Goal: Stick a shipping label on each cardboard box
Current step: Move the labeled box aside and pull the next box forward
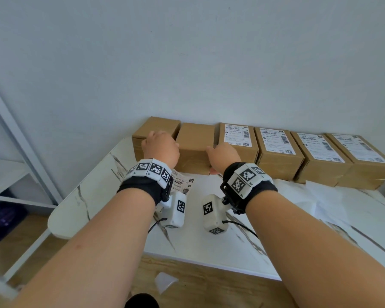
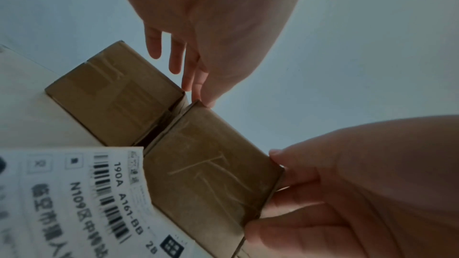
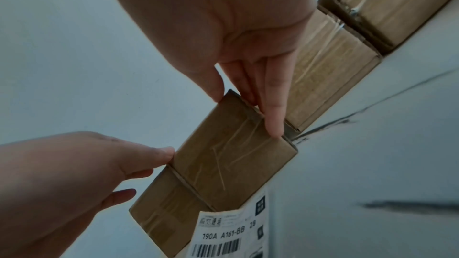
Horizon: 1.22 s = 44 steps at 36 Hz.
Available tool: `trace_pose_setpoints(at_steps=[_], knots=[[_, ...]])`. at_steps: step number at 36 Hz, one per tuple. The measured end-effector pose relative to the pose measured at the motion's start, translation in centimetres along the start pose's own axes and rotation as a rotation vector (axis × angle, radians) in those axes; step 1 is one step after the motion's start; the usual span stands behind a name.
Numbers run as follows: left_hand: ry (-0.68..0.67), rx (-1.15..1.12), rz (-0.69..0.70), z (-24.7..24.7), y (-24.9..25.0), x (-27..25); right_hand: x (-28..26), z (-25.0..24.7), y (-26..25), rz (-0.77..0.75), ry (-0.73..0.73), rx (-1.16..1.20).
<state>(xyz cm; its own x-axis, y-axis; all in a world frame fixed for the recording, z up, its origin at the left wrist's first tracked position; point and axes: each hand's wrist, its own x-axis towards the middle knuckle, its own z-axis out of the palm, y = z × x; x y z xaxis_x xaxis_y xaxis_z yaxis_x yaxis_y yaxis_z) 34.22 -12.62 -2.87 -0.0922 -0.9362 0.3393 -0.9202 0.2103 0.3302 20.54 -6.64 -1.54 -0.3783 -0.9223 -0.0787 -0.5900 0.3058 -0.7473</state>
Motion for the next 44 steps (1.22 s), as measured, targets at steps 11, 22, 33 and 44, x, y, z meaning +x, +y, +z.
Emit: trace_pose_setpoints(at_steps=[11, 22, 33, 44], knots=[[0.017, -0.219, -0.059, -2.9, 0.2, -2.6, -1.8, -0.9, -0.4, -0.048, 0.101, 0.111], [0.026, -0.654, -0.157, -7.4, 3.5, -5.9, -6.0, -3.8, -0.4, -0.193, 0.230, 0.198], [-0.139, -0.717, -0.100, -7.1, 6.4, -12.1, -11.5, -6.8, 4.5, -0.081, 0.256, 0.122], [-0.255, -0.683, -0.060, -5.6, 7.9, -15.5, -14.0, -7.5, 7.9, -0.005, 0.184, 0.027]])
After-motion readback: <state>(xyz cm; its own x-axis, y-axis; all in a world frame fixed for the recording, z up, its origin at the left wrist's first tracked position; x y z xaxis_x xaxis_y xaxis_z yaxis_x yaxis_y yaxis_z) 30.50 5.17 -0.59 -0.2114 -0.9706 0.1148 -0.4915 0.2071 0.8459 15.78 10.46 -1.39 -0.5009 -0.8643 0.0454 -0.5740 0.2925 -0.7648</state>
